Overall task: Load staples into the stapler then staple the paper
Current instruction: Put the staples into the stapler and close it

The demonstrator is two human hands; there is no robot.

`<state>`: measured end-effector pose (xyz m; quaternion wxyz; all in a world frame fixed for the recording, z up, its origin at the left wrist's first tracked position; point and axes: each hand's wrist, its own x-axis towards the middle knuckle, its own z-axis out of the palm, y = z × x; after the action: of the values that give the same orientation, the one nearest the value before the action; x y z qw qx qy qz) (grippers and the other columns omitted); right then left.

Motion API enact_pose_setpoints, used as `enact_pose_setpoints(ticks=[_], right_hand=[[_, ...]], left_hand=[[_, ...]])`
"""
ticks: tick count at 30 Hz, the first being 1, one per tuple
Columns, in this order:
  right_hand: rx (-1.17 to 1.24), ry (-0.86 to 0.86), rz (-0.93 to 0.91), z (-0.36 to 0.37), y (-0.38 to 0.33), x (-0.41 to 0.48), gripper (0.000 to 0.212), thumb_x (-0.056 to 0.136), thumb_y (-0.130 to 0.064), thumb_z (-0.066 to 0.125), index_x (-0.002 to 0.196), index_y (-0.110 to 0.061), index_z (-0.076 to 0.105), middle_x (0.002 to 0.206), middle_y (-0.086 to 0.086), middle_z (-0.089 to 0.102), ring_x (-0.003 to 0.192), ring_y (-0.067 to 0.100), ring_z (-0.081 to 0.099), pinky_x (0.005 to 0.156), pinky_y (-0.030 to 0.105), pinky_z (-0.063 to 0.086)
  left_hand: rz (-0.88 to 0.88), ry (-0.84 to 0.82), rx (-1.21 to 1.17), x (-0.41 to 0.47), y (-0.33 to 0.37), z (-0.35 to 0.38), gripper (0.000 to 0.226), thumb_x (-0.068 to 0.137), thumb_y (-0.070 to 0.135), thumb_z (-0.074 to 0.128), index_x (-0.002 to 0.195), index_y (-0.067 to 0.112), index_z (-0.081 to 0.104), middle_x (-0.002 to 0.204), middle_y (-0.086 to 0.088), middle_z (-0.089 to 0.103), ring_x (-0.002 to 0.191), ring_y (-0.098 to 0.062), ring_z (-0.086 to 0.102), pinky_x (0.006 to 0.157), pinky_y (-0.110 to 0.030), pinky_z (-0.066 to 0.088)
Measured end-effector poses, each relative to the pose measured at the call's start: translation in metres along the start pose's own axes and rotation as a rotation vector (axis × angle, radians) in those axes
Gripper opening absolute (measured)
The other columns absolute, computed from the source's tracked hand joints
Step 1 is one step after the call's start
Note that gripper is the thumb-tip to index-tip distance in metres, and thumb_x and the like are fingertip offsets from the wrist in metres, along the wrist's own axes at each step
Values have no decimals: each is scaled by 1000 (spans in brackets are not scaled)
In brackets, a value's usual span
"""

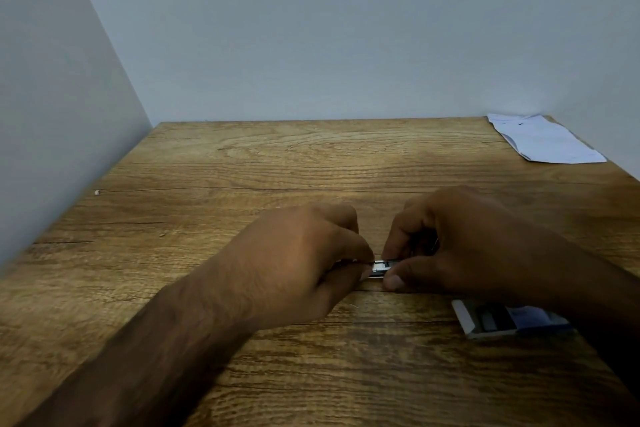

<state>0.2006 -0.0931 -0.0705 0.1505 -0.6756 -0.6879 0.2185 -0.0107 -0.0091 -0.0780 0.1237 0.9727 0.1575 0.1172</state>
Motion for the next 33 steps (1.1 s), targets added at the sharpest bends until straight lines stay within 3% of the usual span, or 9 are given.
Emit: enact_pose_setpoints(ticks=[4, 7, 10, 13, 17, 21, 25, 30, 33], right_hand=[[-56, 42, 41, -3, 0, -1, 21, 66, -57, 80, 82, -46, 73, 80, -31, 70, 76, -12, 63, 63, 26, 57], [-87, 96, 61, -7, 3, -2, 21, 67, -58, 79, 82, -45, 73, 76, -21, 71, 79, -15, 59, 63, 28, 57], [-68, 94, 60, -8, 4, -3, 24, 66, -61, 77, 84, -46, 71, 76, -19, 72, 75, -16, 61, 59, 26, 54], [-36, 101, 41, -8, 2, -3, 30, 62, -63, 69, 86, -45, 69, 80, -19, 72, 74, -12, 63, 63, 31, 58], [35, 144, 7, -8, 1, -3, 26, 63, -56, 68, 85, -41, 69, 81, -21, 72, 77, -4, 67, 72, 37, 61], [40, 105, 17, -6, 4, -1, 15, 72, -43, 78, 86, -39, 72, 80, -19, 73, 78, -4, 68, 72, 31, 61], [31, 30, 43, -7, 5, 1, 11, 76, -42, 80, 86, -43, 75, 82, -22, 74, 79, -6, 68, 74, 31, 62], [-15, 66, 31, -3, 5, 0, 13, 76, -46, 78, 89, -45, 75, 81, -24, 73, 78, -7, 67, 71, 31, 62], [-40, 90, 1, 0, 3, -1, 13, 76, -47, 74, 88, -41, 75, 81, -22, 71, 83, -9, 63, 69, 24, 59]], left_hand=[[-69, -118, 45, -1, -10, -7, 29, 92, 49, 67, 119, 38, 71, 97, 20, 57, 80, 2, 56, 68, -24, 52], [-148, -184, 52, -6, -23, -17, 21, 89, 48, 71, 108, 38, 68, 95, 19, 59, 80, 3, 57, 67, -14, 45], [-202, -191, 17, -8, -31, -22, 13, 88, 40, 75, 97, 37, 66, 91, 18, 61, 80, 0, 60, 68, -19, 50], [-209, -146, -50, -9, -33, -22, 12, 86, 35, 77, 89, 36, 66, 84, 16, 65, 79, -4, 63, 63, -18, 50], [-227, -61, -202, -8, -34, -22, 8, 86, 33, 77, 89, 32, 71, 83, 10, 72, 69, -8, 67, 59, -34, 57], [-260, -2, -349, -6, -37, -20, 16, 83, 21, 85, 91, 30, 76, 84, 9, 75, 66, -3, 69, 56, -19, 52], [-266, 57, -408, -5, -39, -19, 18, 78, 14, 90, 84, 27, 78, 72, 14, 74, 55, 2, 63, 51, -12, 44], [-221, 193, -442, -4, -34, -13, 30, 71, 5, 94, 84, 26, 76, 83, 11, 76, 70, -4, 72, 61, -10, 51], [-205, 250, -632, -1, -31, -7, 42, 72, -6, 90, 96, 26, 75, 89, -1, 77, 70, -18, 74, 68, -21, 59]])
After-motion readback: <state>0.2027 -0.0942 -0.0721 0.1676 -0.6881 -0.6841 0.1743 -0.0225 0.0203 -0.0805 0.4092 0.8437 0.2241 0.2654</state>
